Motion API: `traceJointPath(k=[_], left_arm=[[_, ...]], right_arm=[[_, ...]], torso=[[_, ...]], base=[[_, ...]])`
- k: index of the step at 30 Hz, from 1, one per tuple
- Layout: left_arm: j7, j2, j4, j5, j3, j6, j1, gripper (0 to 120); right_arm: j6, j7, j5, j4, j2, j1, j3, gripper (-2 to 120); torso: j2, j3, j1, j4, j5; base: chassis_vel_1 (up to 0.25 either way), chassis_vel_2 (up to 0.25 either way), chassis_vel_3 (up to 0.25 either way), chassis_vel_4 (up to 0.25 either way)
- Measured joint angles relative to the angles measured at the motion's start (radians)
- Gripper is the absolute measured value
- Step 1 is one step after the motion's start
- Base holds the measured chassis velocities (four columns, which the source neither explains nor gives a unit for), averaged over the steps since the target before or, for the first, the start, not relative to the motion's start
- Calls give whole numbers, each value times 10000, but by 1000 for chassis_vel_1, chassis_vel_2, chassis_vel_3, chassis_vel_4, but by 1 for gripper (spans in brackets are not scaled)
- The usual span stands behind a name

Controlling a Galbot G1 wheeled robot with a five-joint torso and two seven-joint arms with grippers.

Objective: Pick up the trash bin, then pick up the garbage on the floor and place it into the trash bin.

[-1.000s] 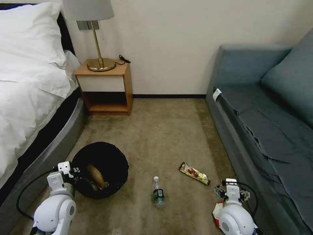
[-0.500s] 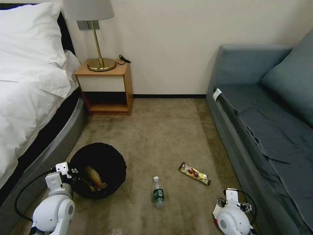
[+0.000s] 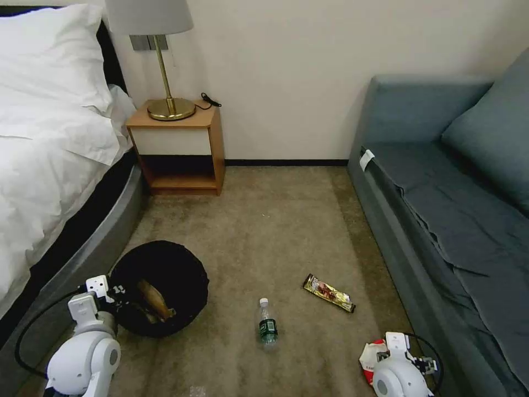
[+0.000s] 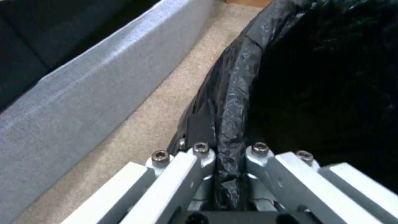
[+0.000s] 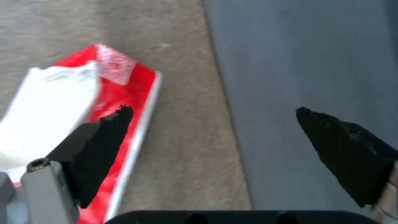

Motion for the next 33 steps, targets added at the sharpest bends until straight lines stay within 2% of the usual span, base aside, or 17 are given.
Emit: traceJointPath(k=[6, 33], left_arm=[[-1, -27, -3, 23, -66, -72, 51, 3], [3, -96, -55, 67, -239, -179, 154, 3]], right_arm=[[111, -172, -448, -613, 51, 89, 20, 100], [764, -738, -919, -2317, 314, 707, -339, 100]], torso=[[1, 0, 1, -1, 3], [0, 0, 0, 0, 2]], base=[[0, 0, 0, 0], [0, 0, 0, 0]])
